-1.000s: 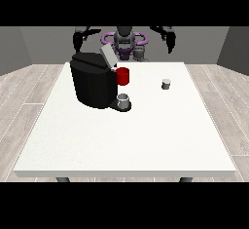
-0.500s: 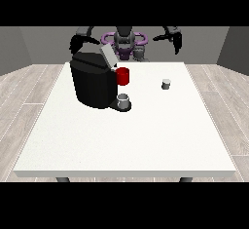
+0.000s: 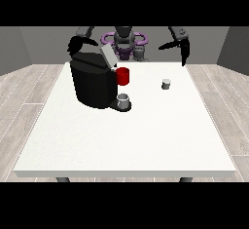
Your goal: Insert the coffee pod into the coffee machine and close the lid
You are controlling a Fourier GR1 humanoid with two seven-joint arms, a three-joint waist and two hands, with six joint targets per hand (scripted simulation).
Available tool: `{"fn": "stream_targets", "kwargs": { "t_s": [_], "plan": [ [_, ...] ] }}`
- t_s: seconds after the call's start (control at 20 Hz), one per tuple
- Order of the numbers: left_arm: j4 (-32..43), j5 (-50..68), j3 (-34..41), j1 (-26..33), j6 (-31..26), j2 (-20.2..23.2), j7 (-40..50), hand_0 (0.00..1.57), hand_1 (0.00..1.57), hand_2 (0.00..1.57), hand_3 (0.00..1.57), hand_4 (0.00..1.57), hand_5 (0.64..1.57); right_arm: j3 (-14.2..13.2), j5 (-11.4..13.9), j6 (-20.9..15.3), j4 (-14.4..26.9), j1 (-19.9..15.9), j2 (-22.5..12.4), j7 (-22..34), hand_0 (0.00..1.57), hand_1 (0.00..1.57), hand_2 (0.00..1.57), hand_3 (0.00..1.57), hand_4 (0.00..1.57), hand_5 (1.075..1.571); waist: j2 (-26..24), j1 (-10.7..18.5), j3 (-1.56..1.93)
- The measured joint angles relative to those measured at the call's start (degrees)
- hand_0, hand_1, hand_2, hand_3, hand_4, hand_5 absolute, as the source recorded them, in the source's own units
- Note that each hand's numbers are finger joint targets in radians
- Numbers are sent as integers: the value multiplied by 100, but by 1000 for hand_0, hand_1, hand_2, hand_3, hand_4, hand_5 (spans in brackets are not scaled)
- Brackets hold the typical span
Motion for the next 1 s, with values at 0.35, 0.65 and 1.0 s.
{"fn": "stream_targets", "kwargs": {
  "t_s": [0.35, 0.65, 1.0],
  "plan": [
    [1096, -285, 127, -600, 3, 264, -107, 0, 0, 0, 0, 0, 1571, 118, 9, 40, -38, -256, 26, 114, 0, 0, 0, 0, 352, 1571, 389, -205, -1],
    [1866, -696, 18, -996, 181, 300, -245, 0, 0, 0, 0, 0, 1571, 191, 112, -216, 85, -601, 41, 409, 0, 0, 0, 0, 371, 1571, 551, -175, -1],
    [2364, -1243, -301, -1256, 326, 258, -320, 105, 105, 502, 0, 0, 1571, 53, 202, -292, 519, -799, -54, 442, 0, 0, 0, 0, 424, 1571, 572, -98, 1]
  ]
}}
